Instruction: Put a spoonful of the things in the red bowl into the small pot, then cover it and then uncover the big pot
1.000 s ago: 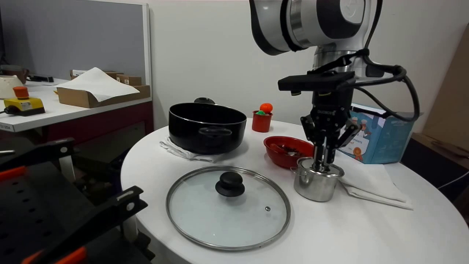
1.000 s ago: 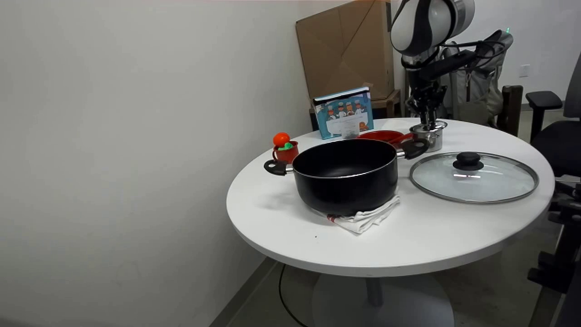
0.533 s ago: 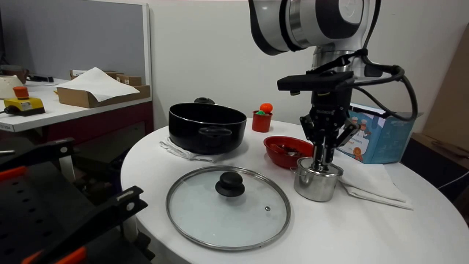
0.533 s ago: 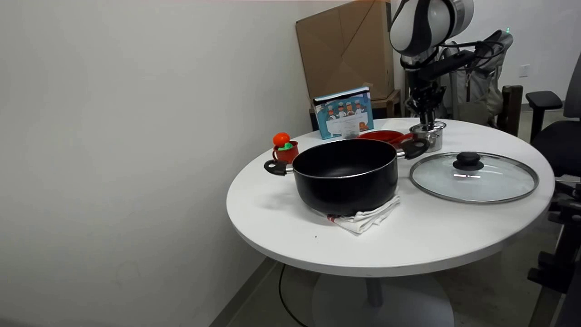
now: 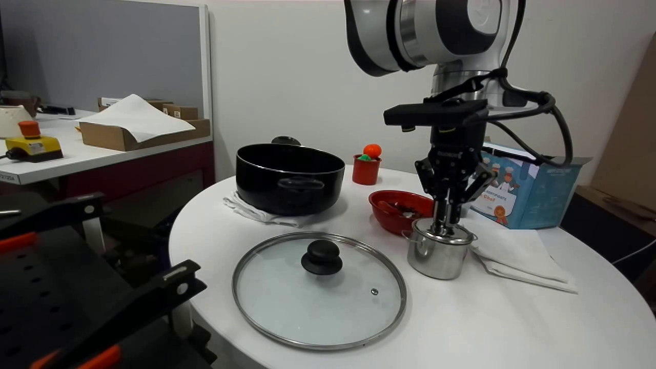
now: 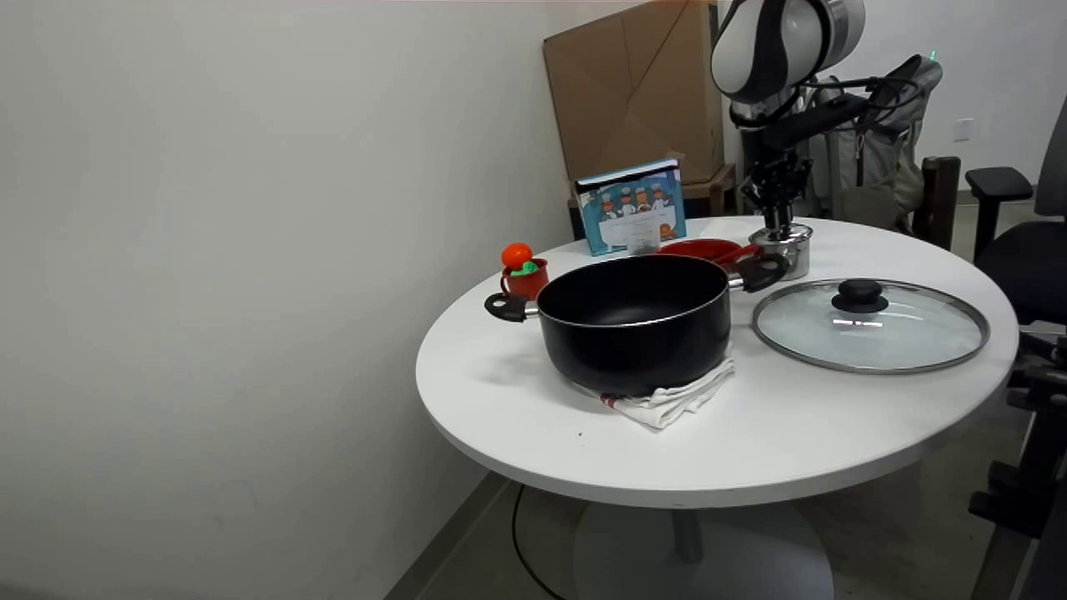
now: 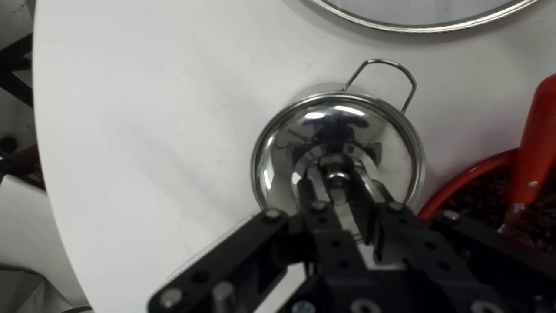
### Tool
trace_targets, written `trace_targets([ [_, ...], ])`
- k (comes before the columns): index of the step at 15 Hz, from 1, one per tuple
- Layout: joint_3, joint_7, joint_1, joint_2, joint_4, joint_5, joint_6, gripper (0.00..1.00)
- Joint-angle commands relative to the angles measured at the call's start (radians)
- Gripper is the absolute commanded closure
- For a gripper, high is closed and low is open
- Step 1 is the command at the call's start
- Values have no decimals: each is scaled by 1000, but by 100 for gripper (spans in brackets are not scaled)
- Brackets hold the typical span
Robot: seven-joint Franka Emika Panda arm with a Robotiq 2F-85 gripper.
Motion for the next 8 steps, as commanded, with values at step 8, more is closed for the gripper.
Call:
trace_targets([
  [8,21,-38,-22,-16,-19,23,27,88],
])
